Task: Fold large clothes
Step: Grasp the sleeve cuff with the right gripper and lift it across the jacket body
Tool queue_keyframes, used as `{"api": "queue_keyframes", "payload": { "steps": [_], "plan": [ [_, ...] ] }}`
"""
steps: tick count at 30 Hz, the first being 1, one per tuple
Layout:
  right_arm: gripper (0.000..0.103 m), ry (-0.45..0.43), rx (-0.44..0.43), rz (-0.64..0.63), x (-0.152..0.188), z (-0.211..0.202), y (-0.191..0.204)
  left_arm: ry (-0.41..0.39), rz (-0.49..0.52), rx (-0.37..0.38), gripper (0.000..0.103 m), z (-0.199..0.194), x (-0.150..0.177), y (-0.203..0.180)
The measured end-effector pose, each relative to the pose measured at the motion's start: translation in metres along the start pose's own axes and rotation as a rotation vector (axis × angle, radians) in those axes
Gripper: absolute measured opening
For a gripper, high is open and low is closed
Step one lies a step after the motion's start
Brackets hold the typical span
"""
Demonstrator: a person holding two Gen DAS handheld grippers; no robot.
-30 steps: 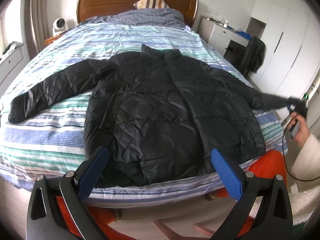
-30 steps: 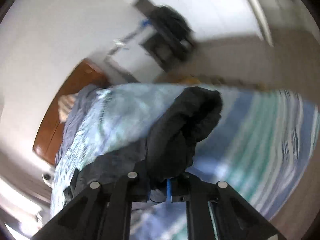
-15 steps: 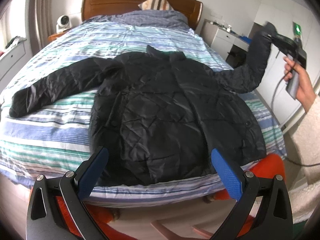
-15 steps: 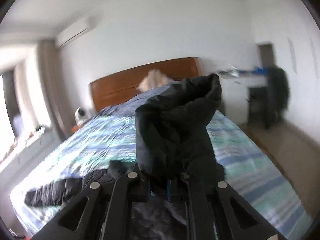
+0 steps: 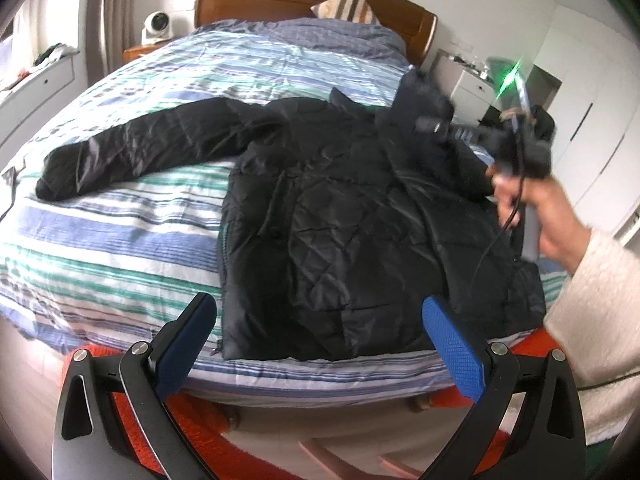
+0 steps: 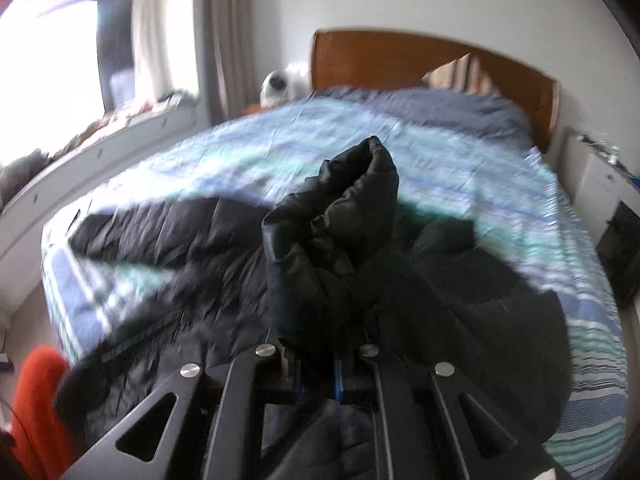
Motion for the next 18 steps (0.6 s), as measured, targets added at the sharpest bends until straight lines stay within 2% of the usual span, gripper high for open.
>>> {"api": "queue_keyframes", "payload": {
  "steps": [5,8,9,10,12,15,18],
  "plan": [
    [0.011,0.062,-0.031,-0.045,0.025,0.025,0.031,0.012,-0.011,-0.011,0.103,0.006,0.002,0.007],
    [0.018,0.091,-0.046,-0.056,0.035,0.033,0.039,0.017,-0.011,-0.02,0.103,0.009,0.002,0.008],
    [0.033,0.108,-0.07,-0.06,0.04,0.035,0.045,0.019,-0.01,-0.022,0.103,0.01,0.001,0.009],
    [0.061,0.121,-0.097,-0.067,0.045,0.037,0.052,0.021,-0.009,-0.024,0.103,0.012,0.0,0.008],
    [0.084,0.127,-0.111,-0.096,0.052,0.035,0.07,0.023,-0.001,-0.028,0.103,0.014,-0.003,0.006],
    [0.084,0.107,-0.1,-0.155,0.06,0.022,0.088,0.025,0.039,-0.013,0.103,0.018,-0.013,-0.006],
    [0.084,0.056,-0.102,-0.126,0.065,-0.006,0.087,0.023,0.056,0.066,0.103,0.024,-0.034,-0.023]
  ]
}}
Point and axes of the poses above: each gripper's, at about its wrist camera, not at the fingertips, and z roughly the way its jaws point, y to its left, x to its underside, the point moved 8 cm from there along z, roughly the way its jaws point, and after that the axes turned 8 degrees about -z, right-handed, at the moved point
